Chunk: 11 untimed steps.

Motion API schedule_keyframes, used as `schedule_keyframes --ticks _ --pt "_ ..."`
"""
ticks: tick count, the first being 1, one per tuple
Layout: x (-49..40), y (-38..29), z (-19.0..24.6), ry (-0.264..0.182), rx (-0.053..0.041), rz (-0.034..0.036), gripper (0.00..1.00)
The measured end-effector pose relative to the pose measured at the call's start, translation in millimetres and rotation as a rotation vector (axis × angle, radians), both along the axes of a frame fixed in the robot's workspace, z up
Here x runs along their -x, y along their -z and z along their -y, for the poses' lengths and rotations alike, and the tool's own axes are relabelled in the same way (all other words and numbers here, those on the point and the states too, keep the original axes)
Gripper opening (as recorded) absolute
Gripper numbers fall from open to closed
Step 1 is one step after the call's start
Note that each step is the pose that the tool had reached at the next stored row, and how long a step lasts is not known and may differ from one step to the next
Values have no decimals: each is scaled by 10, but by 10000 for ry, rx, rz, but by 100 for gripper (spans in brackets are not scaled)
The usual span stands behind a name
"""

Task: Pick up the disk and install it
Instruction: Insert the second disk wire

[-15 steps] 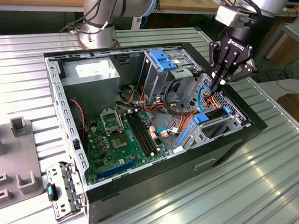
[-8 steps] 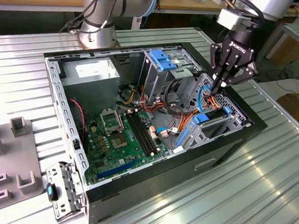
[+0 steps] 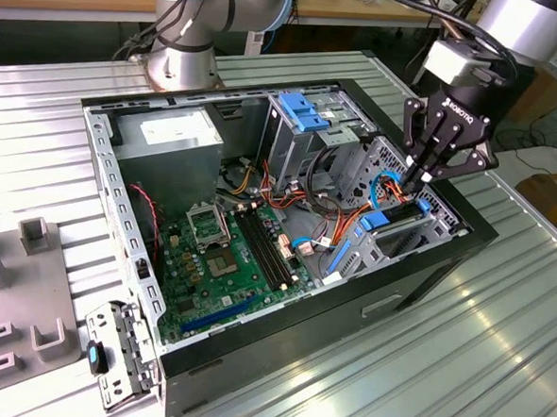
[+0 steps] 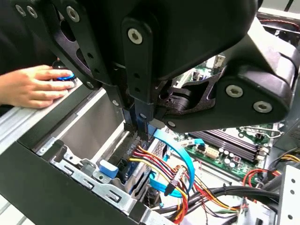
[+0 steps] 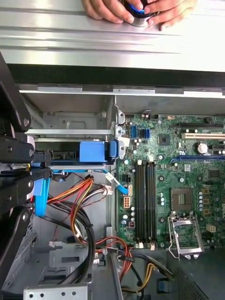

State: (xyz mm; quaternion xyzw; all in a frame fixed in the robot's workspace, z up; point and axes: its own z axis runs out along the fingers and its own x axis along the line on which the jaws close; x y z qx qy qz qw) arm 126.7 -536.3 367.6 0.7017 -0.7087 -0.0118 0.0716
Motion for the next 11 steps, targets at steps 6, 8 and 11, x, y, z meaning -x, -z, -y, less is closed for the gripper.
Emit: schedule_keyframes --ticks 6,8,11 --pt "27 23 73 -70 -282 148 16" --pt "42 33 88 -85 -301 258 16" --pt "105 54 97 -96 -322 385 16"
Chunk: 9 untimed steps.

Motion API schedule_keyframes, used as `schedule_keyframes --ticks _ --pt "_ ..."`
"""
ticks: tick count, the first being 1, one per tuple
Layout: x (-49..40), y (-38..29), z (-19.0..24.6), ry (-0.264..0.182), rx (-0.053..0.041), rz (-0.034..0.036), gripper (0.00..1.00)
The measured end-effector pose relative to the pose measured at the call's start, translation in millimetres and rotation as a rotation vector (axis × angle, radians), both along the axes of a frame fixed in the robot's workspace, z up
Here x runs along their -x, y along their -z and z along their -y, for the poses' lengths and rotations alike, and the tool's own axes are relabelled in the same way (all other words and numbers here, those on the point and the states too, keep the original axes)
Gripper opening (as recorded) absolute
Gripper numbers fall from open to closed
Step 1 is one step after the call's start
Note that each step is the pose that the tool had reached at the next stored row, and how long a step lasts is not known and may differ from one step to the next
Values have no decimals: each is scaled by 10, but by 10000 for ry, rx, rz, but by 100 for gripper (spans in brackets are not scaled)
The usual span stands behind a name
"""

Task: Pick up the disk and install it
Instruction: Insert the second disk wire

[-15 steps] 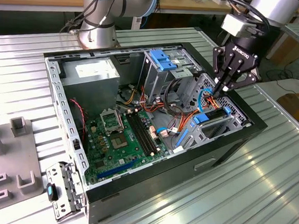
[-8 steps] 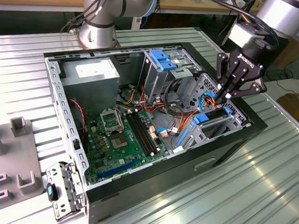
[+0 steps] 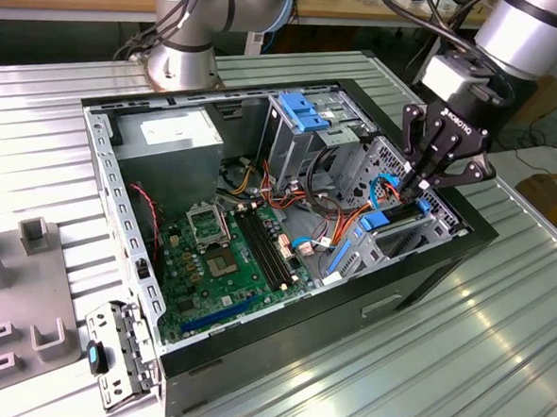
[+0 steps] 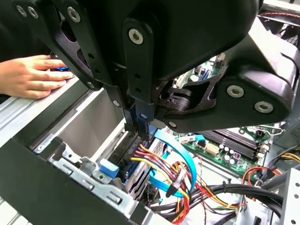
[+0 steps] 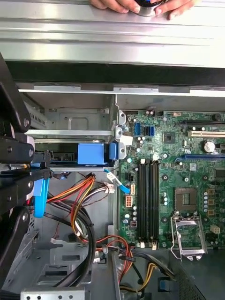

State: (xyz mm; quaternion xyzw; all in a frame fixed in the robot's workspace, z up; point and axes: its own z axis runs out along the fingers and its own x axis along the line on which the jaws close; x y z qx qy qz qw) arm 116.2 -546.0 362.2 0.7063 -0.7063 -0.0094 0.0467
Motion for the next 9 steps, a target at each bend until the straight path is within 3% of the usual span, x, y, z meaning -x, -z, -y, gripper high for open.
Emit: schedule_keyframes --ticks 5,9 --pt "23 41 4 15 -3 79 16" --pt "24 99 23 19 -40 92 16"
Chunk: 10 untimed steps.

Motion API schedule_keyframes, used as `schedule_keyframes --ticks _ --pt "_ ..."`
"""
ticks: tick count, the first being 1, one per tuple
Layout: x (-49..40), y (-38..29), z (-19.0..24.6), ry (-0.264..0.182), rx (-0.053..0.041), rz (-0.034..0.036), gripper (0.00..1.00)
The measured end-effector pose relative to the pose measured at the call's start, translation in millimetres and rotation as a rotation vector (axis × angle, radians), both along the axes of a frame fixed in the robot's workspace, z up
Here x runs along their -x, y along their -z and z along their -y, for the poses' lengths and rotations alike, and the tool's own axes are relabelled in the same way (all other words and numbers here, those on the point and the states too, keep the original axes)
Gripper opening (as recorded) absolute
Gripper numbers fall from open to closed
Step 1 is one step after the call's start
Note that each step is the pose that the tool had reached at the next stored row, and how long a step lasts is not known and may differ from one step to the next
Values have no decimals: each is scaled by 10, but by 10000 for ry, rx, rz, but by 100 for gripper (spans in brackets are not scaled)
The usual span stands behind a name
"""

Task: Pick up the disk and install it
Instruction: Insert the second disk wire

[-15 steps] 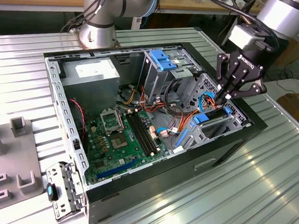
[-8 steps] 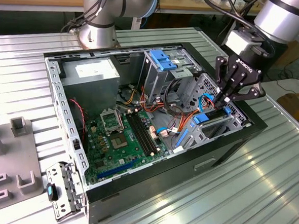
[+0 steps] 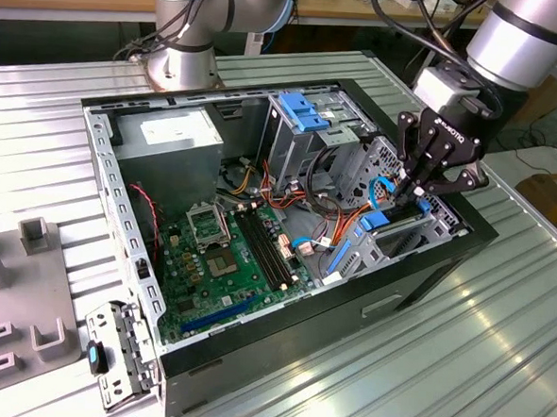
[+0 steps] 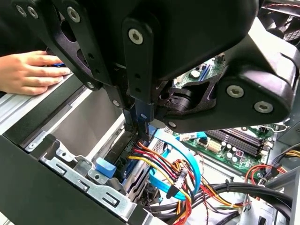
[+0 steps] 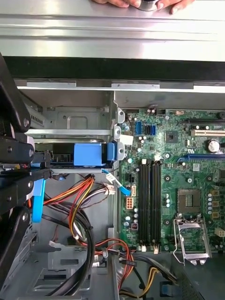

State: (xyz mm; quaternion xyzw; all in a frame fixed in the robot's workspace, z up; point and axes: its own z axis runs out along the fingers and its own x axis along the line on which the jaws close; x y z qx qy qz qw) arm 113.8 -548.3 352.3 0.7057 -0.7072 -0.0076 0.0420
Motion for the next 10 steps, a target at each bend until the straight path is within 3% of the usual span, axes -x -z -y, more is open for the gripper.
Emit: schedule_keyframes --ticks 7,10 --pt "0 18 35 53 -42 0 16" --pt "0 21 59 79 -124 0 16"
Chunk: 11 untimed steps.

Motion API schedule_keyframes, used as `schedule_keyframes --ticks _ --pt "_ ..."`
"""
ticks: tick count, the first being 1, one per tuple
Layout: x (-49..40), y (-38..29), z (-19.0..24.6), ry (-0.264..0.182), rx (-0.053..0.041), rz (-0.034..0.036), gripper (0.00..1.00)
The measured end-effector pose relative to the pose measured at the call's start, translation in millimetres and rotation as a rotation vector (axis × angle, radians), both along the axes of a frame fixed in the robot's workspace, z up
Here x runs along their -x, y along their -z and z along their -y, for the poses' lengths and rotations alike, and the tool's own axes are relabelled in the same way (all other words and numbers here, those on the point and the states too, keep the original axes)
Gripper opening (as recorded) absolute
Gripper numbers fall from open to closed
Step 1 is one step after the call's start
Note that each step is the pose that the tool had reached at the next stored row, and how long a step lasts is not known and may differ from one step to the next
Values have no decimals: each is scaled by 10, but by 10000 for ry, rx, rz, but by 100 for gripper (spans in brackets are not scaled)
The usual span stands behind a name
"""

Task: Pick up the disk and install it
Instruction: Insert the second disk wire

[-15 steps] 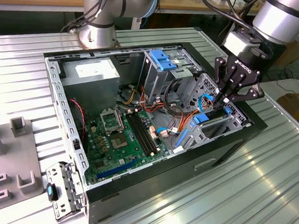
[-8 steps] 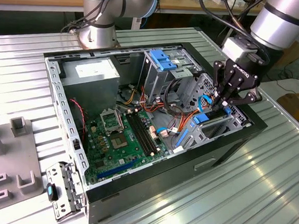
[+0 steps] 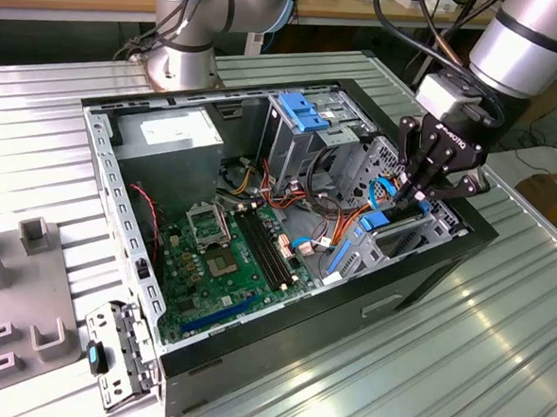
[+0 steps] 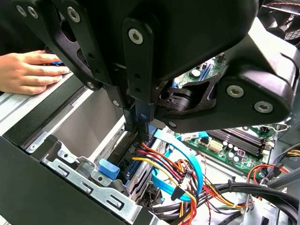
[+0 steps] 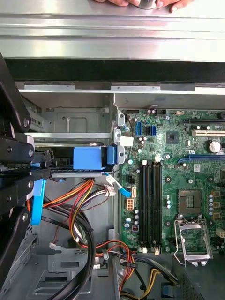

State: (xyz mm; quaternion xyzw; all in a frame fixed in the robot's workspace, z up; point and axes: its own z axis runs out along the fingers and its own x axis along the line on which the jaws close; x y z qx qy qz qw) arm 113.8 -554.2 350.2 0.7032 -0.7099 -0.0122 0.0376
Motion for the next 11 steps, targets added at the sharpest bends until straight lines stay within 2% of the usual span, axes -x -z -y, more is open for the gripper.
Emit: schedule_keyframes --ticks 5,6,7,9,11 --pt "3 4 37 21 -252 0 16" --pt "6 6 46 23 -363 0 16" --pt "8 9 55 23 -415 0 16" --pt "8 29 75 23 -470 -1 16" --pt "8 34 76 23 -482 0 16"
